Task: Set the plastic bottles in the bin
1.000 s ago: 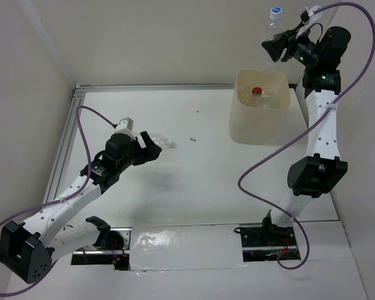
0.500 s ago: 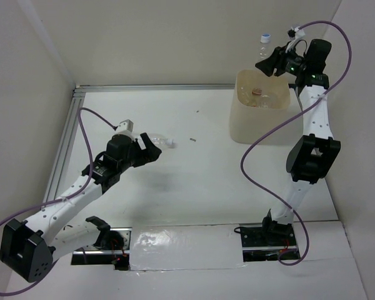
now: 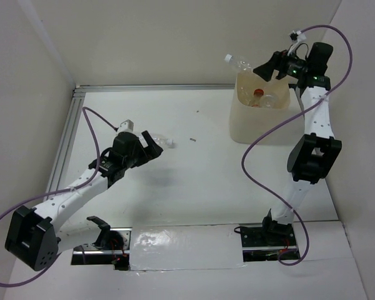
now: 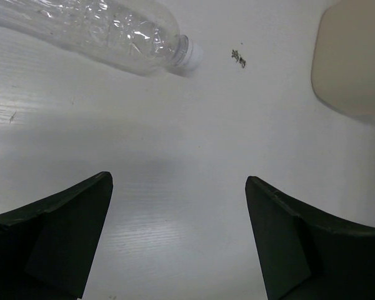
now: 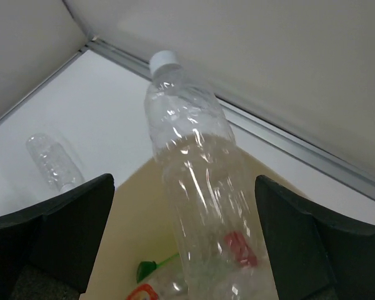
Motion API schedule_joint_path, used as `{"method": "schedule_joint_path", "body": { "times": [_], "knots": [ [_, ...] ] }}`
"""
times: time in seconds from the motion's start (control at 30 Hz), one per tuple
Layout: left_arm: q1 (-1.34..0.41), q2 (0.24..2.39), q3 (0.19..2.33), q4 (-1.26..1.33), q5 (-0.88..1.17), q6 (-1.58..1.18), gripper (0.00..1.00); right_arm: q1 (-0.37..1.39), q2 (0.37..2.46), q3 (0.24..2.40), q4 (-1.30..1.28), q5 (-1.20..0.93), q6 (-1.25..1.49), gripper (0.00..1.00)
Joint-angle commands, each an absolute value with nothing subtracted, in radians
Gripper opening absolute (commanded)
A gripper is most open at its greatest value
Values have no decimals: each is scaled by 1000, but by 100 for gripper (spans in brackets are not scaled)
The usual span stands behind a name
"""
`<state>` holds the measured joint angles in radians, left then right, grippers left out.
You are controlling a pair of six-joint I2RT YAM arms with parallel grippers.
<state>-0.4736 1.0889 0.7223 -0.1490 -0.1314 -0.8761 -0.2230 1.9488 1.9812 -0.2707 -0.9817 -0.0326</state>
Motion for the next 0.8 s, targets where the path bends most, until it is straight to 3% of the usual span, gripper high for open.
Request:
{"method": "schedule_joint_path", "body": {
  "times": [0.0,0.23,0.63,0.77],
  "knots": [
    [-468,1144,796,-112,-196,-1018,100,-299,1890,2031,-259,-994,-20,100],
    [-468,1301,931,-163,-253,-1121,100,-319,1651,1850,-192,-1063,-158,100],
    [-468,1408,986,-233,-340,-1173,100,-328,1623,1813,-245,-1143,-218,100],
    [-468,1506,1109,-349,-394,-1203,100,-307,1586,1726,-279,-1167,-273,100]
  ]
}}
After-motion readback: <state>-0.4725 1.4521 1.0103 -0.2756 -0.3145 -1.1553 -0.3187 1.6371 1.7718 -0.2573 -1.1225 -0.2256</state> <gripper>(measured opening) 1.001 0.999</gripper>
